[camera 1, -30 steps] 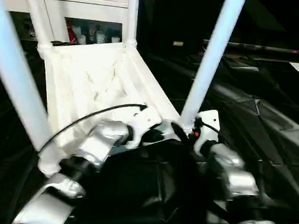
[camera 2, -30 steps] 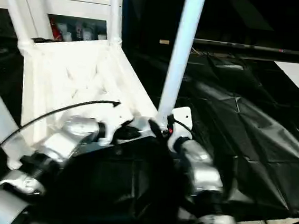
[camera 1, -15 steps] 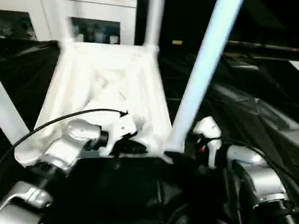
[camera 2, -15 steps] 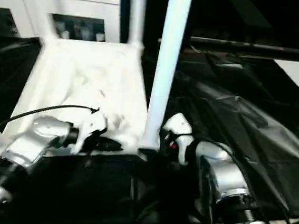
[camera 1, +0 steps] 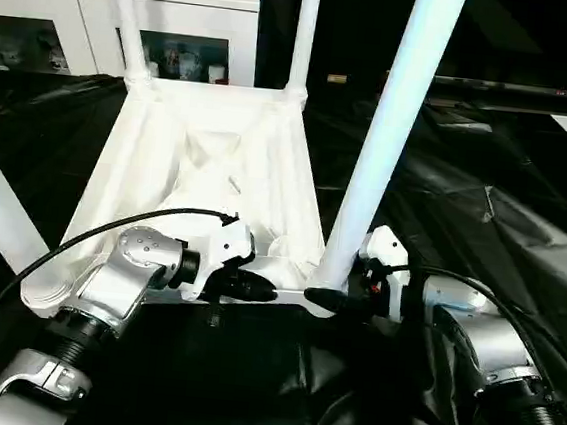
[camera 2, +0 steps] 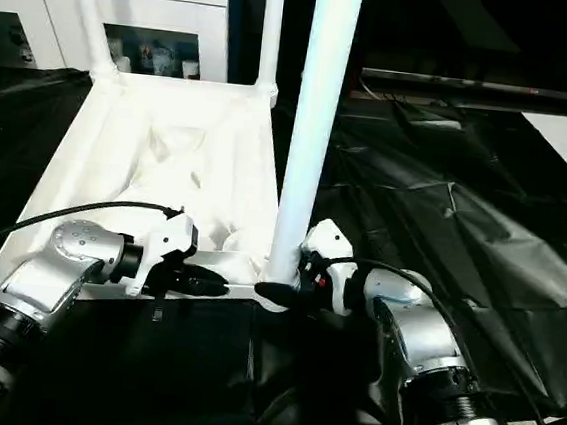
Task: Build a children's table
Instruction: Rotate leg to tighten
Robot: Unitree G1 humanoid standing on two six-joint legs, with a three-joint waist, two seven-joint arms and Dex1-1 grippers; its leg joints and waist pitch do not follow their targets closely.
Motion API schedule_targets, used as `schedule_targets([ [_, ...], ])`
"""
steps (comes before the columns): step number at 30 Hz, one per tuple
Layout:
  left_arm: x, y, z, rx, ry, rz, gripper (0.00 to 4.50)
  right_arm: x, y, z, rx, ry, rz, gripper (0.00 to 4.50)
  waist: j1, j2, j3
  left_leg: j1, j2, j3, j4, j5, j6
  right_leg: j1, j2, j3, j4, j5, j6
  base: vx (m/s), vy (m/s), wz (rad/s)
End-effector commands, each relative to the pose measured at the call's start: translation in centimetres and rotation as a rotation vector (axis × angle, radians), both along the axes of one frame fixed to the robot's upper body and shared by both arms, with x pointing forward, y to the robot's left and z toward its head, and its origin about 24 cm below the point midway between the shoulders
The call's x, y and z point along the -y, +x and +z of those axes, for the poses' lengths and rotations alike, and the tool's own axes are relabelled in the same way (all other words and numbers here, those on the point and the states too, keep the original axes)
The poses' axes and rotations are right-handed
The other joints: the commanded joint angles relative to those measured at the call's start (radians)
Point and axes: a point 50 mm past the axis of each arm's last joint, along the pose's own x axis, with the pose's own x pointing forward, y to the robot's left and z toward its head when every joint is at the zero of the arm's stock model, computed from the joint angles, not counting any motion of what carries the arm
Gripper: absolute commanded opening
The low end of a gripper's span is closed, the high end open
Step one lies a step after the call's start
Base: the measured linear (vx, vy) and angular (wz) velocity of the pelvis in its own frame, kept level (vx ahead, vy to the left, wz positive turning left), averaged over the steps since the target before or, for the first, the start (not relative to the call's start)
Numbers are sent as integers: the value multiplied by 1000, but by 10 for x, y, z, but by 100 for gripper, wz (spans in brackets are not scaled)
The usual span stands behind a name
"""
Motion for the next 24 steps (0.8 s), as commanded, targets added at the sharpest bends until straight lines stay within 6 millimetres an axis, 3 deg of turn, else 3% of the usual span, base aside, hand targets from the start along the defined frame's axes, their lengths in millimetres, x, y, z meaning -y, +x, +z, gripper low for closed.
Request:
schedule_targets([
  [1,5,-5,-9,-49,-52,19,0,5,4,0,10,3,-69,286,4,-15,-53,12,48,-16,-58,-196,80,37,-42,22,-51,-195,-235,0,0,0],
  [3,9,0,-11,-23,-37,72,0,5,9,-3,20,12,-161,277,1,-16,-50,12,48,-16,-60,-216,70,34,-42,22,-55,-229,-230,0,0,0],
  [5,26,9,-15,6,-29,149,0,4,18,-15,-20,39,-398,273,-2,-18,-47,13,46,-17,-61,-243,49,30,-43,23,-62,-293,-213,0,0,0],
  [8,40,13,-16,17,-17,189,0,-1,21,-22,-43,50,-504,272,-6,-19,-47,16,44,-21,-64,-287,13,26,-43,22,-72,-396,-172,0,0,0],
  [9,50,17,-16,21,-13,218,0,-5,23,-24,-58,67,-583,272,-7,-12,-47,18,44,-21,-64,-294,9,21,-43,24,-73,-401,-168,0,0,0],
  [12,69,22,-16,40,-6,267,0,-14,27,-28,-81,88,-724,272,-5,-17,-49,17,43,-23,-66,-299,3,24,-42,22,-76,-398,-155,0,0,0],
  [13,81,24,-15,51,-3,282,0,-22,28,-28,-75,88,-764,271,-5,-1,-49,21,43,-21,-66,-303,-1,18,-40,25,-77,-379,-156,0,0,0],
  [14,81,24,-15,51,-3,282,0,-22,28,-28,-75,88,-764,271,-5,-9,-51,19,41,-22,-65,-301,-1,22,-38,23,-76,-358,-160,0,0,0],
  [17,95,27,-12,76,-11,281,0,-39,32,-25,-40,96,-777,270,-4,-2,-54,15,39,-21,-66,-290,4,27,-36,22,-72,-300,-169,0,0,0],
  [22,84,29,-8,93,-19,248,0,-42,32,-13,30,121,-642,270,-2,2,-54,12,39,-22,-66,-289,20,33,-38,21,-71,-278,-175,0,0,0],
  [24,78,29,-8,91,-16,235,0,-39,32,-9,40,140,-599,326,-2,0,-54,11,41,-21,-64,-282,31,34,-38,21,-69,-264,-182,0,0,0],
])
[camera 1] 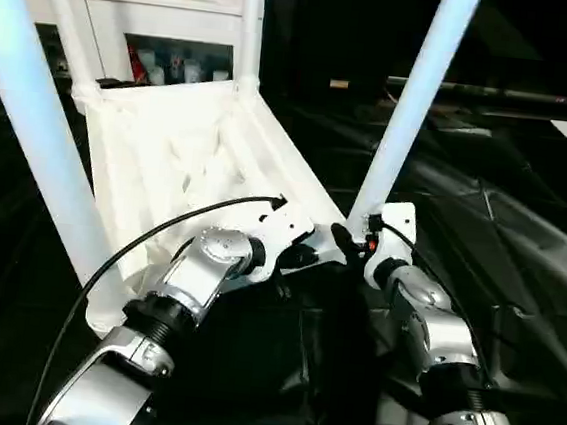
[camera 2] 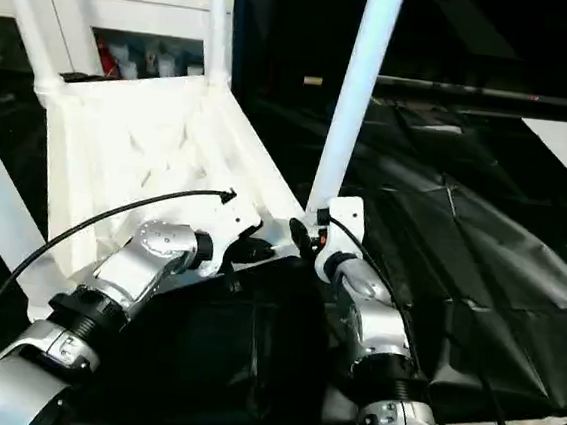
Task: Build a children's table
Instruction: Rotate leg to tighten
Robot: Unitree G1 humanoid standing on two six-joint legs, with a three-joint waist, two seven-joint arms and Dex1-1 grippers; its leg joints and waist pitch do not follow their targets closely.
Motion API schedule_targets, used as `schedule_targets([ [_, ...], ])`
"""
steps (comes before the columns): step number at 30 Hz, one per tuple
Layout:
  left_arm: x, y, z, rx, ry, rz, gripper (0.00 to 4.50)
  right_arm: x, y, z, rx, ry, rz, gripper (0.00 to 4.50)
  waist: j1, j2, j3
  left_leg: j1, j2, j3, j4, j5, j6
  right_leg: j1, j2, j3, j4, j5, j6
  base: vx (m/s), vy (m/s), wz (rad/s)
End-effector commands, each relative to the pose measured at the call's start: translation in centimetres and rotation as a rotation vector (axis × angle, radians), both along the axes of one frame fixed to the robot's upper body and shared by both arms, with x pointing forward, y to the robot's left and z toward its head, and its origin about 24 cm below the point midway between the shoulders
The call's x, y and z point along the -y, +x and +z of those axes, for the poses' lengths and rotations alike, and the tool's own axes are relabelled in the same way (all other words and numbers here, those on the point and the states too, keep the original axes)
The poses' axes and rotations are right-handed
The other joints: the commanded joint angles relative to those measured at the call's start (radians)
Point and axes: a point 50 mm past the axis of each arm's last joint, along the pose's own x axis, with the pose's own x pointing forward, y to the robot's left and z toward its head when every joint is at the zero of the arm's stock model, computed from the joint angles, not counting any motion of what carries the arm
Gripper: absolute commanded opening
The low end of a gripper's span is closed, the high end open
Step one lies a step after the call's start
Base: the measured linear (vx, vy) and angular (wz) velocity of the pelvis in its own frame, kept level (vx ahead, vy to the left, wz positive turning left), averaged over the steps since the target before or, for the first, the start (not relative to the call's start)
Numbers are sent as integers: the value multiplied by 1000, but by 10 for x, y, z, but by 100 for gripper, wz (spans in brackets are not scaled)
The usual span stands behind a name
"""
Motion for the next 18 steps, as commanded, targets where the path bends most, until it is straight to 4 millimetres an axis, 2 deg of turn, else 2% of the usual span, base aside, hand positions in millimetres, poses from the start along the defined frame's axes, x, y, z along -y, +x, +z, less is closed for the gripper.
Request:
schedule_targets([
  [1,9,-5,-2,-11,-38,-63,0,-27,-4,6,27,35,168,340,0,-5,-51,9,42,-20,-67,-279,38,34,-39,20,-73,-273,-184,0,0,0],
  [2,0,-6,-4,-25,-34,-78,0,-19,-4,11,32,63,226,342,1,-10,-51,9,43,-19,-66,-278,42,34,-40,19,-74,-276,-185,0,0,0],
  [3,-7,-8,-4,-35,-34,-98,0,-13,-6,14,33,65,293,349,2,-6,-51,8,43,-21,-67,-273,48,36,-41,19,-72,-275,-189,0,0,0],
  [4,-7,-8,-4,-35,-34,-98,0,-13,-6,14,33,65,293,361,3,-7,-50,8,44,-21,-67,-274,49,37,-39,18,-74,-276,-189,0,0,0],
  [5,-14,-9,-5,-48,-33,-116,0,-9,-10,17,33,54,378,375,4,-9,-50,8,46,-21,-67,-268,57,37,-40,18,-70,-268,-195,0,0,0],
  [7,-22,-11,-4,-61,-30,-132,0,-3,-16,20,34,36,464,384,4,-7,-50,7,48,-19,-66,-256,63,36,-40,19,-68,-249,-202,0,0,0],
  [8,-28,-11,-3,-60,-20,-136,0,2,-18,22,27,30,505,391,4,-11,-50,6,48,-20,-66,-253,64,37,-41,18,-67,-246,-205,0,0,0],
  [9,-28,-11,-3,-60,-20,-136,0,2,-18,22,27,30,505,391,6,-8,-51,7,49,-20,-65,-243,70,37,-42,18,-64,-232,-212,0,0,0],
  [10,-39,-9,-2,-48,-6,-123,0,11,-21,25,12,41,546,391,3,-11,-49,7,48,-19,-65,-243,72,36,-39,18,-65,-233,-218,0,0,0],
  [13,-50,-13,2,-65,-29,-179,0,20,-26,26,-1,-14,635,391,6,-12,-48,8,49,-19,-64,-252,69,35,-43,18,-66,-258,-221,0,0,0],
  [15,-53,-16,4,-73,-44,-210,0,22,-27,26,-7,-24,655,391,5,-13,-48,6,50,-20,-65,-252,69,36,-44,19,-65,-261,-220,0,0,0],
  [16,-59,-20,5,-84,-49,-245,0,23,-27,24,-15,-44,665,391,3,-14,-48,9,51,-18,-65,-255,64,32,-43,19,-66,-268,-220,0,0,0],
  [18,-64,-23,5,-92,-41,-256,0,24,-26,22,-14,-64,664,391,3,-10,-48,10,52,-19,-66,-248,57,31,-44,19,-62,-259,-226,0,0,0],
])
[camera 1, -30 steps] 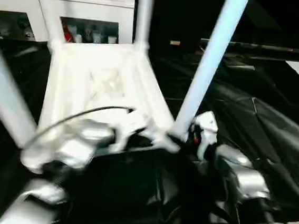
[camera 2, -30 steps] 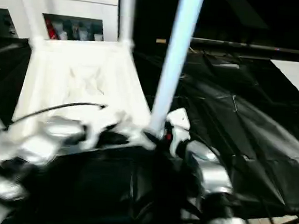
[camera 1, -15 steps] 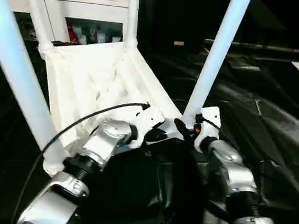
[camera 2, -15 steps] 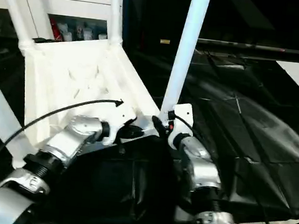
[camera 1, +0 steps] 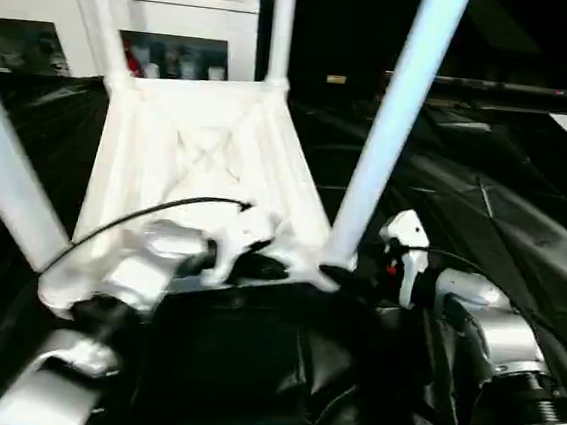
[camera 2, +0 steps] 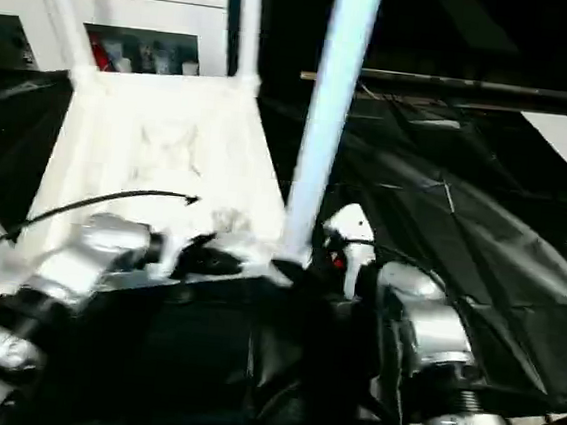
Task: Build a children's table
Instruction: Rotate leg to tighten
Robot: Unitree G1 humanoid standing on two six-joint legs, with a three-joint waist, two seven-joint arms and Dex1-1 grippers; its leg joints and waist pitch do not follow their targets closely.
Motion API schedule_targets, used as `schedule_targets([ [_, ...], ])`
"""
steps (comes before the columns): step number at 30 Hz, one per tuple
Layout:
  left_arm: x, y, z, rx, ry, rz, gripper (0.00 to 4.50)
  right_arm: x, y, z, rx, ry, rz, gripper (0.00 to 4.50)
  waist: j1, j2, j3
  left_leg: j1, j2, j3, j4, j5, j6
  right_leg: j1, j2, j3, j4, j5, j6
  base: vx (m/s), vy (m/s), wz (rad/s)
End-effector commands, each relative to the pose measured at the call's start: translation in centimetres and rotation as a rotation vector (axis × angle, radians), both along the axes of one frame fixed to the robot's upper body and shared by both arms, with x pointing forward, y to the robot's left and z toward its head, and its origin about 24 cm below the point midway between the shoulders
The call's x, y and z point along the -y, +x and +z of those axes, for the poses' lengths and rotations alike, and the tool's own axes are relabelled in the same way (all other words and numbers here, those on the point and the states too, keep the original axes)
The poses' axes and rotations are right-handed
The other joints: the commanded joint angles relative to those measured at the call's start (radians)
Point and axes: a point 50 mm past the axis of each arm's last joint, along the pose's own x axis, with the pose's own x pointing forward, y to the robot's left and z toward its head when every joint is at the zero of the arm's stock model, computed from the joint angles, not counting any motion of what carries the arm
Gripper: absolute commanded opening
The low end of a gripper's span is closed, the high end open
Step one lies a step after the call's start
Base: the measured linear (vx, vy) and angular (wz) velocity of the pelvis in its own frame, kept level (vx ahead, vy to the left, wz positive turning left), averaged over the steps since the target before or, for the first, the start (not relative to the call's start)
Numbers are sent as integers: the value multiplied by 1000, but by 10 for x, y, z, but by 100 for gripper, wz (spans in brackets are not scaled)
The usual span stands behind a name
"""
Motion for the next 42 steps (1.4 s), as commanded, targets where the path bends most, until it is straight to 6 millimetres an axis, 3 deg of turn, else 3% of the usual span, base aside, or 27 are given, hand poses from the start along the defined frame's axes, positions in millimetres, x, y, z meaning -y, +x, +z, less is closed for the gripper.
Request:
schedule_targets([
  [1,1,-5,-2,-22,-31,-29,0,1,0,2,24,-21,15,391,5,-8,-53,13,49,-18,-65,-246,56,33,-44,21,-62,-250,-229,0,0,0],
  [4,-2,-7,-2,-29,-33,-35,0,-2,2,1,37,-25,10,391,5,-11,-54,12,49,-17,-63,-221,60,36,-43,22,-55,-199,-240,0,0,0],
  [17,-4,-12,-1,-40,-39,-41,0,-6,3,-4,41,-62,30,270,5,-15,-54,13,48,-14,-58,-192,76,39,-44,23,-50,-162,-253,0,0,0],
  [24,-3,-11,-3,-40,-34,-10,0,-6,1,-10,21,-40,-11,260,4,-15,-55,14,47,-13,-56,-180,81,40,-41,22,-48,-144,-260,0,0,0],
  [27,15,1,-12,-5,6,123,0,-6,7,-25,-22,-36,-271,258,0,-14,-50,16,46,-13,-59,-206,62,34,-40,24,-55,-194,-248,0,0,0],
  [30,22,5,-13,3,12,154,0,-8,9,-29,-30,-37,-338,257,-2,-17,-48,19,44,-16,-63,-270,22,32,-42,24,-66,-313,-213,0,0,0],
  [31,29,7,-15,9,16,177,0,-10,11,-31,-40,-36,-401,257,-1,-20,-47,19,43,-17,-63,-298,13,30,-43,25,-73,-369,-188,0,0,0],
  [32,41,10,-16,17,15,210,0,-14,14,-34,-56,-29,-490,257,-3,-14,-47,20,42,-18,-64,-315,8,22,-42,27,-76,-389,-175,0,0,0],
  [34,50,12,-16,21,15,230,0,-18,15,-36,-69,-23,-549,257,-2,-15,-48,20,42,-21,-67,-312,-4,25,-41,25,-75,-385,-170,0,0,0],
  [35,71,15,-15,29,4,253,0,-30,19,-39,-95,-2,-633,257,-4,-15,-47,21,42,-20,-67,-322,-8,21,-41,26,-77,-387,-167,0,0,0],
  [39,91,16,-12,41,-5,250,0,-47,22,-37,-97,12,-665,257,-1,-13,-48,21,39,-23,-68,-350,-10,20,-40,24,-83,-407,-151,0,0,0],
  [42,94,15,-9,56,-14,223,0,-55,24,-30,-57,34,-608,257,-1,-14,-50,17,39,-25,-69,-352,-3,24,-41,23,-83,-397,-143,0,0,0],
])
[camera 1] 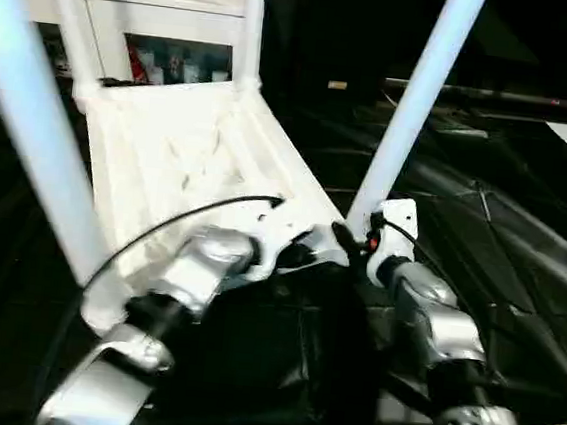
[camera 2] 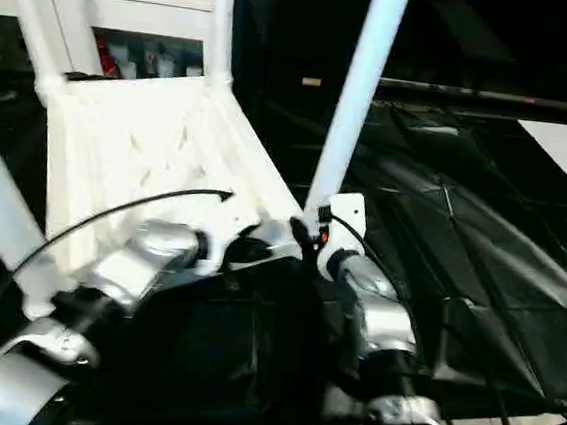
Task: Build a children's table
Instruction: Rotate leg to tighten
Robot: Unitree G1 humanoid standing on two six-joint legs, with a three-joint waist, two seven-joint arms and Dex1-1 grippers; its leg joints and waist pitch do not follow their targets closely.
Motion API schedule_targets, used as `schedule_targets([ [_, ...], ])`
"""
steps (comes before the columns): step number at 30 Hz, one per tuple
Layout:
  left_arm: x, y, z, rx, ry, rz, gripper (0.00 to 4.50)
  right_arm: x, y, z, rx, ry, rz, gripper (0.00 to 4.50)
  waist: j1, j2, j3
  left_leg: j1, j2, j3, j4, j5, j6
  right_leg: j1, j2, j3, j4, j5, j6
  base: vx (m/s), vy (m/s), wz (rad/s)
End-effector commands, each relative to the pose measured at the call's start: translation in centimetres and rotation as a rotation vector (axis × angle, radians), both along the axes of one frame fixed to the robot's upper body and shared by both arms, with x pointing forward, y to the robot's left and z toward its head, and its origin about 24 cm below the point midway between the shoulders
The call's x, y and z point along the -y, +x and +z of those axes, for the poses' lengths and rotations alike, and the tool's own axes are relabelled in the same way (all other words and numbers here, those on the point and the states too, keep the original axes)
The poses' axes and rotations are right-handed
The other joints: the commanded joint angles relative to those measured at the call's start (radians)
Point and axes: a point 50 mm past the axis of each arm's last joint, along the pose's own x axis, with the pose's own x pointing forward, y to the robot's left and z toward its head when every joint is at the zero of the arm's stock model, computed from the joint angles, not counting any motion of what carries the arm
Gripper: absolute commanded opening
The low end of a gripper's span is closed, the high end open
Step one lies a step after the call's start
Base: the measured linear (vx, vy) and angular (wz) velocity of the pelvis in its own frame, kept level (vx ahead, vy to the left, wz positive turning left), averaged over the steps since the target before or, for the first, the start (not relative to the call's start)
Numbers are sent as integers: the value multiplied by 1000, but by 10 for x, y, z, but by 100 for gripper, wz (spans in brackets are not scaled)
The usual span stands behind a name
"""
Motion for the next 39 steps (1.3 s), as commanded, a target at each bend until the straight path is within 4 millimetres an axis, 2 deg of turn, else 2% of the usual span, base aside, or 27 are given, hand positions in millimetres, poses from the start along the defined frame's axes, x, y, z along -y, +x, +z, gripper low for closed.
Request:
schedule_targets([
  [1,23,-7,-1,-6,-38,-62,0,-27,-9,-12,-54,23,118,257,-1,-3,-47,13,42,-25,-75,-350,-2,19,-40,19,-87,-388,-148,0,0,0],
  [2,20,-7,0,-2,-35,-68,0,-26,-8,-10,-40,30,139,312,-1,-3,-48,11,42,-25,-76,-341,4,20,-40,19,-85,-368,-153,0,0,0],
  [4,16,-8,1,6,-43,-100,0,-22,-7,-6,-15,38,156,326,0,-4,-49,9,42,-26,-76,-337,8,23,-40,19,-84,-357,-156,0,0,0],
  [5,9,-9,2,9,-50,-133,0,-16,-6,0,11,47,200,328,1,-8,-50,6,43,-24,-74,-313,22,26,-41,20,-80,-320,-165,0,0,0],
  [10,-8,-13,1,4,-55,-184,0,-3,-9,11,33,53,349,374,5,-8,-48,5,45,-21,-71,-291,48,28,-41,21,-76,-297,-185,0,0,0],
  [12,-16,-16,2,-8,-69,-223,0,6,-15,15,34,41,449,394,8,-7,-48,4,47,-22,-71,-285,52,31,-42,20,-74,-292,-190,0,0,0],
  [13,-28,-22,5,-27,-98,-285,0,20,-23,18,24,-25,577,405,10,-8,-47,4,49,-23,-72,-285,54,33,-42,19,-72,-292,-193,0,0,0],
  [15,-43,-30,8,-51,-114,-348,0,38,-30,19,7,-114,664,405,12,-6,-46,4,52,-21,-70,-280,61,30,-43,21,-70,-281,-201,0,0,0],
  [18,-51,-33,9,-80,-123,-375,0,45,-33,20,2,-132,710,405,10,-3,-46,7,51,-19,-71,-288,55,24,-41,21,-70,-292,-211,0,0,0],
  [21,-58,-36,10,-96,-127,-394,0,47,-36,23,4,-114,743,405,9,-3,-45,6,51,-19,-72,-288,48,26,-42,22,-68,-286,-219,0,0,0],
  [25,-64,-38,12,-101,-124,-397,0,45,-38,26,7,-90,781,405,12,-2,-46,6,51,-18,-70,-267,55,27,-41,23,-64,-255,-224,0,0,0],
  [26,-66,-38,12,-102,-123,-399,0,45,-38,26,6,-86,794,390,12,-2,-46,6,51,-17,-69,-261,57,27,-41,22,-63,-247,-229,0,0,0],
  [30,-69,-38,11,-102,-114,-390,0,43,-39,23,-5,-86,811,390,11,-3,-46,7,51,-17,-69,-262,54,27,-40,22,-64,-257,-230,0,0,0],
  [33,-69,-38,11,-101,-113,-386,0,42,-40,21,-7,-82,816,352,12,-4,-46,8,51,-17,-69,-263,51,26,-41,22,-64,-269,-225,0,0,0],
  [35,-69,-38,11,-101,-113,-385,0,41,-40,21,-6,-79,816,334,11,-2,-46,7,51,-17,-69,-258,51,27,-41,22,-63,-258,-227,0,0,0],
  [39,-69,-39,11,-103,-114,-382,0,41,-41,19,-6,-66,819,310,11,-6,-46,7,50,-16,-67,-256,54,27,-41,22,-63,-259,-227,0,0,0],
])
